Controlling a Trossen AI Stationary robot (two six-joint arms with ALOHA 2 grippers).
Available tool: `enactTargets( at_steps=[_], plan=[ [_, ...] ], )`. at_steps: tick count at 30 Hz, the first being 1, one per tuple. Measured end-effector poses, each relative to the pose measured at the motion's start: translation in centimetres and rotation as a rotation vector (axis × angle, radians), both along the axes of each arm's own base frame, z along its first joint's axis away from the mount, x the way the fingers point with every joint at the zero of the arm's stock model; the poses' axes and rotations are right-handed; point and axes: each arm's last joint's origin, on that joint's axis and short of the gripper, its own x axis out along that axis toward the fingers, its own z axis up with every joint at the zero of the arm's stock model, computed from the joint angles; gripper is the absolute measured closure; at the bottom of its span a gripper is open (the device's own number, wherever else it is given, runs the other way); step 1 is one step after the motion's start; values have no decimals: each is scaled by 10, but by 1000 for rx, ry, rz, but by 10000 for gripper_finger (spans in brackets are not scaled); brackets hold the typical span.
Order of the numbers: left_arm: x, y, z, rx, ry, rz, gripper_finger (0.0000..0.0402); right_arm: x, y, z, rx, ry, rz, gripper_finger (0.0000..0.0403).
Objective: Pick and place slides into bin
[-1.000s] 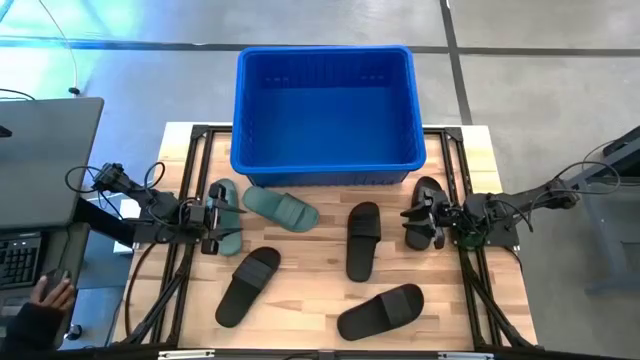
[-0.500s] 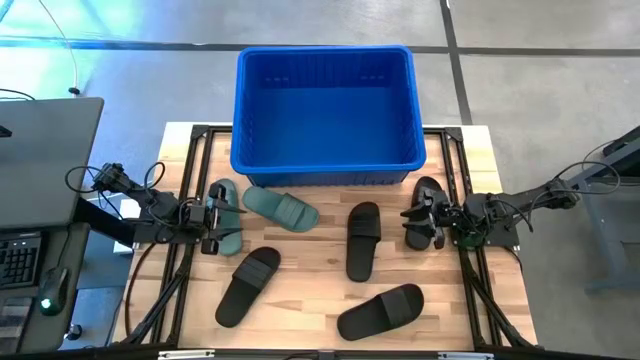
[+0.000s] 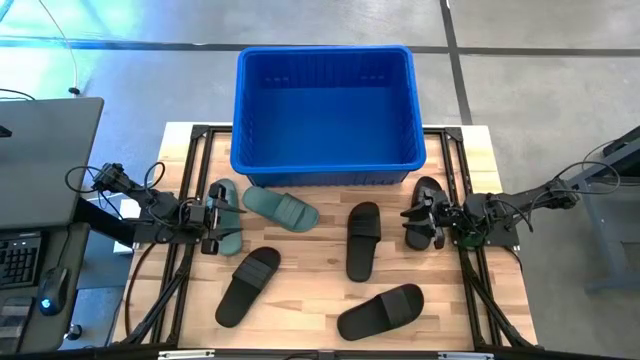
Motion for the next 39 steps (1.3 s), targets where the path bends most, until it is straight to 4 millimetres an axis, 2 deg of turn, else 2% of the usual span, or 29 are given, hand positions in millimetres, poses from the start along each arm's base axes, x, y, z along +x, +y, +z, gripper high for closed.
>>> enactTargets(
  at_steps=[9,12,14,17,20,23,26,30,33,36,39],
  plan=[
    [0,0,1,-3,-7,0,202,0,0,0,0,0,0,224],
    [-1,1,8,-48,-82,31,201,0,0,0,0,0,0,224],
    [-3,1,18,-116,-157,-18,202,0,0,0,0,0,0,224],
    [-7,0,42,-53,-212,-89,202,0,0,0,0,0,0,224],
    [-10,3,67,-44,-158,-50,202,0,0,0,0,0,0,224],
    [-12,6,104,-31,-100,29,202,0,0,0,0,0,0,224],
    [-8,4,146,1,-36,37,202,0,0,0,0,0,0,224],
    [11,-4,191,139,105,30,202,0,0,0,0,-4,-17,224],
    [37,-14,209,198,248,21,202,0,-2,1,-91,-9,-76,224],
    [71,-28,209,215,407,20,202,0,-4,1,-183,-11,-118,224],
    [108,-44,191,154,553,28,202,0,-4,2,-137,-16,-129,224]
  ],
)
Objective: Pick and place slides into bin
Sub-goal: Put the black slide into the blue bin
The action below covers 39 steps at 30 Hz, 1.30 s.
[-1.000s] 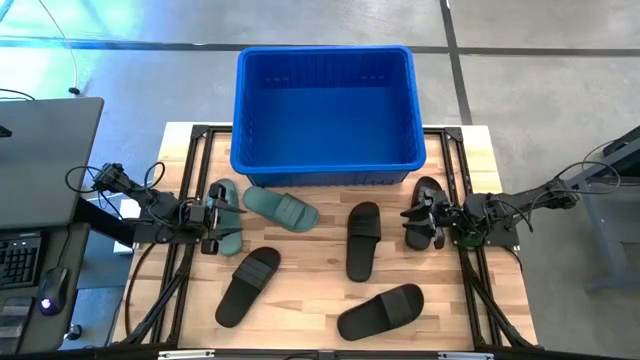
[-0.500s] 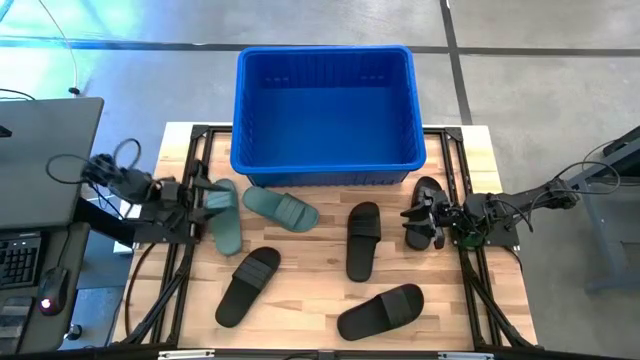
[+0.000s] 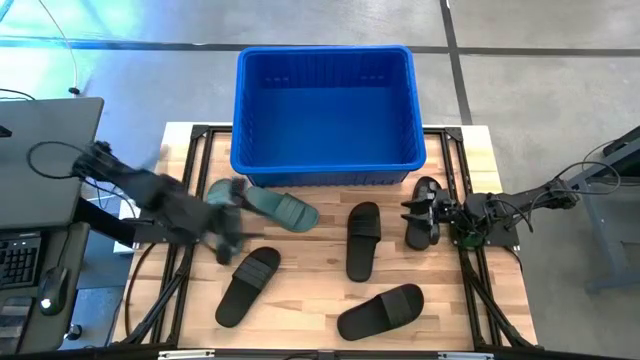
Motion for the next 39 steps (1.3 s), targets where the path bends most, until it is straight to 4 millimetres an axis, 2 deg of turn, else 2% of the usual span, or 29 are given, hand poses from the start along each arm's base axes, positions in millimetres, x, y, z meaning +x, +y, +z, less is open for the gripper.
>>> enactTargets(
  at_steps=[3,7,12,15,20,25,29,31,35,39],
  plan=[
    [34,-14,-23,-82,96,55,202,0,0,0,87,-8,2,224],
    [76,-32,-61,-155,184,125,202,0,0,0,92,-8,-11,224],
    [119,-50,-89,-234,133,134,202,0,0,0,147,-13,-15,224],
    [134,-57,-99,-259,142,101,202,0,0,0,193,-17,-20,224],
    [140,-62,-112,-269,247,54,202,1,1,3,227,-50,25,224],
    [134,-60,-118,-243,339,50,202,-4,6,41,306,-207,252,225],
    [130,-59,-122,-188,393,38,202,-2,11,68,374,-186,351,225],
    [129,-58,-123,-180,409,42,202,5,16,78,359,-113,372,225],
    [129,-58,-123,-167,404,53,202,29,30,92,287,148,355,230],
    [129,-57,-123,-148,413,43,202,57,49,90,180,510,272,246]
  ],
)
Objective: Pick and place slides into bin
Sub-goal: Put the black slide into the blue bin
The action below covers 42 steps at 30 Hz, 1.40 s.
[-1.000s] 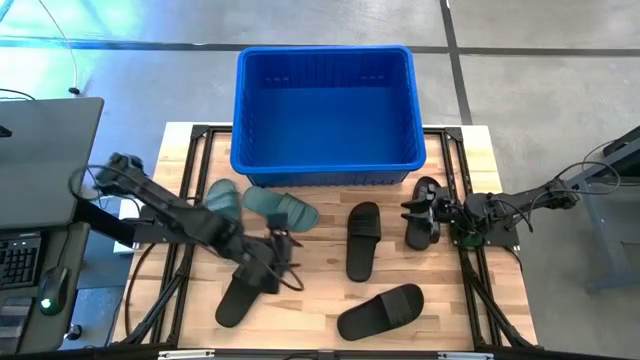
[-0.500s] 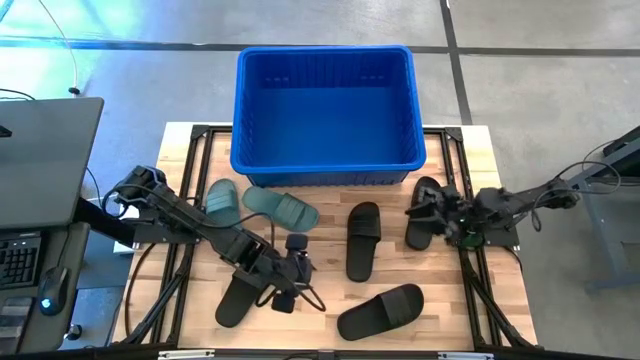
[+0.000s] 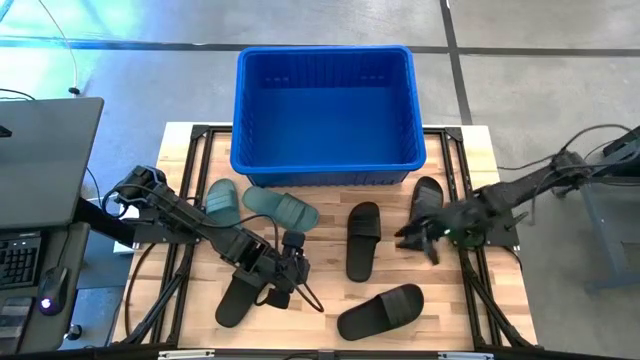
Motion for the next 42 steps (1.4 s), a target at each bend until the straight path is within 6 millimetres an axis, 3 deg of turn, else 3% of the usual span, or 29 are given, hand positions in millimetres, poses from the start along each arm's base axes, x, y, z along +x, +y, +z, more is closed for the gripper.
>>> enactTargets(
  at_steps=[3,7,11,18,28,32,35,40,42],
  plan=[
    [0,0,0,0,-1,-1,202,12,9,-15,-140,342,-35,258],
    [0,0,0,-2,-1,3,202,13,9,-40,-272,826,-260,262],
    [0,0,0,-1,-2,4,202,16,4,-50,-433,1143,-387,253],
    [0,1,1,24,-19,41,202,31,-7,-72,-808,1199,-316,225],
    [1,1,1,-42,-41,123,202,19,-40,-111,-928,1274,-356,203],
    [3,0,3,-64,-63,139,202,18,-52,-115,-885,1316,-363,209],
    [4,0,3,-76,-75,146,202,21,-59,-113,-838,1349,-348,240],
    [6,-1,5,-96,-99,155,202,24,-65,-115,-738,1379,-291,370],
    [7,-1,6,-104,-111,154,202,26,-62,-112,-689,1387,-269,388]
  ],
)
